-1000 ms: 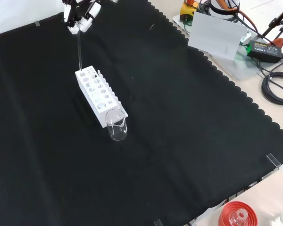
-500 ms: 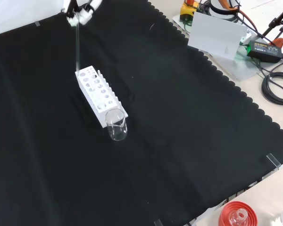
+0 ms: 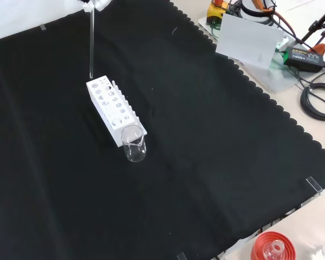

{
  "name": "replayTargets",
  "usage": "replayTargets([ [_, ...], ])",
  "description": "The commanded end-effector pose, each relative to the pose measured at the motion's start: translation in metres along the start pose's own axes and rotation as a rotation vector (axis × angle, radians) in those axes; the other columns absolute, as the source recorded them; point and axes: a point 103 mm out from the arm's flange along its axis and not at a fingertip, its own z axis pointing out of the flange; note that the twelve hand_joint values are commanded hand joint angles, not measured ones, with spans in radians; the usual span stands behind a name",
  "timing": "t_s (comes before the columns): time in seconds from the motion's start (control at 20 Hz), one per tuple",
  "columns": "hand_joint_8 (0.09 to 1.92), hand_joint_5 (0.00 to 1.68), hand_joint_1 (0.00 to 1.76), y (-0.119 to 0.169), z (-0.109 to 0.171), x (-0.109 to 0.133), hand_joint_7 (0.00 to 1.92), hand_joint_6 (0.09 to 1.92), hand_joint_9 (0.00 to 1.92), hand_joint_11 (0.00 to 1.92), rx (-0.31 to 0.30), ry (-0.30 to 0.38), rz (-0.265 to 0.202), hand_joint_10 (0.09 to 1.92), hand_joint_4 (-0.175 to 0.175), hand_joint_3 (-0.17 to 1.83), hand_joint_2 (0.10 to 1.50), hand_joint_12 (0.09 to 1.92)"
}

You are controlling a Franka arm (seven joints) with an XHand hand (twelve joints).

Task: Take the glass rod from the white test tube rack.

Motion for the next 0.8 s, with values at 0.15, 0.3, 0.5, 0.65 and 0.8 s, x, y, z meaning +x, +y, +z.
replayTargets([
  [0.15,0.90,1.06,1.29,-0.019,-0.007,0.015,1.11,0.89,1.65,1.53,-0.001,-0.005,0.002,0.59,-0.175,-0.17,1.15,0.66],
  [0.3,0.90,1.06,1.29,-0.022,-0.011,0.022,1.11,0.89,1.65,1.53,-0.014,-0.001,-0.015,0.59,-0.175,-0.17,1.15,0.66],
  [0.5,0.89,1.06,1.29,-0.022,-0.023,0.038,1.11,0.88,1.66,1.53,-0.024,-0.012,-0.033,0.58,-0.175,-0.17,1.15,0.65],
  [0.65,0.89,1.06,1.29,-0.019,-0.018,0.042,1.11,0.88,1.66,1.53,-0.016,-0.012,-0.053,0.58,-0.175,-0.17,1.15,0.65],
  [0.8,0.89,1.07,1.29,-0.019,-0.021,0.046,1.12,0.88,1.66,1.53,-0.011,-0.012,-0.062,0.57,-0.175,-0.17,1.15,0.65],
])
